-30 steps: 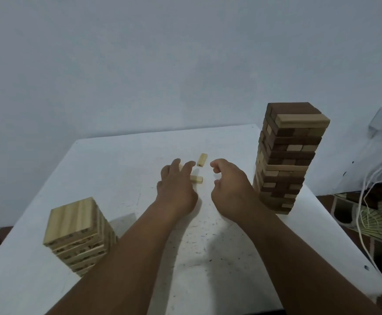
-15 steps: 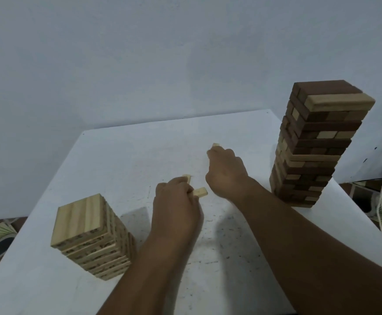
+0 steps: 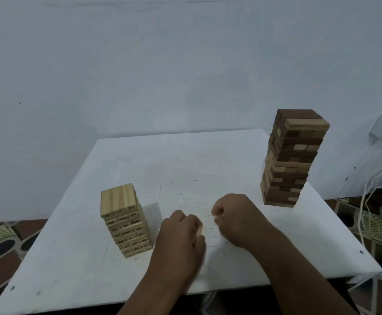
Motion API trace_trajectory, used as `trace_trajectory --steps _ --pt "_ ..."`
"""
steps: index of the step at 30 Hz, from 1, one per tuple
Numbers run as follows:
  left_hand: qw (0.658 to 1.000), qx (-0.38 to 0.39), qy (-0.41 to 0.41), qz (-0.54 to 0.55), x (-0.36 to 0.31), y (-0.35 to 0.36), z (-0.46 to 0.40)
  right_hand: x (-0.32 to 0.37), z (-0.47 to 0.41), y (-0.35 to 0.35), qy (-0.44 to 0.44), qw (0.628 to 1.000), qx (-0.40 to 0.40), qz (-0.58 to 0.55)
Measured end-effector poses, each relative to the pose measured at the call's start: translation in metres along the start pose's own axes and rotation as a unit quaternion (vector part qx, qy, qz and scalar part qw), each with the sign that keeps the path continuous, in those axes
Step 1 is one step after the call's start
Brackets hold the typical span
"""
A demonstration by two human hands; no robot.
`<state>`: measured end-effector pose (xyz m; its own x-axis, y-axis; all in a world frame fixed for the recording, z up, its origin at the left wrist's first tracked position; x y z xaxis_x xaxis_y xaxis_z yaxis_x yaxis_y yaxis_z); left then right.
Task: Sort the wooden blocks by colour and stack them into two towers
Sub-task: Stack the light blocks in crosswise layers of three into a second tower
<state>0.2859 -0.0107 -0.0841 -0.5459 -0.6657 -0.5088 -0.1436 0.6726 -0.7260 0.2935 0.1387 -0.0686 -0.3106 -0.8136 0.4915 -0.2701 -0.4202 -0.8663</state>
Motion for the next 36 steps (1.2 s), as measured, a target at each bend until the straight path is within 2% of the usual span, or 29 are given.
trace_trajectory --steps 3,9,12,14,18,24,36 --pt "0.999 0.007 -0.017 0.027 0.001 -0.005 0.006 0.004 0.022 0.004 0.002 1.000 0.016 -0.008" --pt "0.997 0.026 -0.039 0.067 0.006 -0.009 0.014 0.004 0.042 0.006 -0.059 0.993 -0.044 -0.094" --pt "0.995 0.050 -0.045 0.071 0.011 -0.009 0.016 0.008 0.048 0.009 -0.121 0.983 -0.073 -0.121" --pt "0.995 0.058 -0.033 0.072 0.012 -0.009 0.016 0.009 0.052 0.009 -0.155 0.977 -0.064 -0.133" --pt "0.996 0.054 -0.014 0.074 0.013 -0.012 0.014 0.006 0.053 0.012 -0.132 0.982 0.000 -0.136" --pt "0.995 0.051 -0.020 0.087 0.018 -0.011 0.013 0.012 0.054 0.014 -0.160 0.978 -0.018 -0.133" --pt "0.993 0.040 -0.020 0.105 0.019 -0.014 0.014 0.011 0.054 0.018 -0.150 0.979 -0.027 -0.135"
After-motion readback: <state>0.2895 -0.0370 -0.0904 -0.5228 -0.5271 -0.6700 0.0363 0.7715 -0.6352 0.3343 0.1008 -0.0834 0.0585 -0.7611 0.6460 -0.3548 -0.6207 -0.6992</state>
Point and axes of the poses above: each hand's wrist, its own z-axis away from the middle knuckle, its own y-axis out of the palm, x = y × z, the point moved 6 cm from there along -z, towards the middle knuckle, and after that the axes turned 14 degrees about -x, right-handed, at the moved point
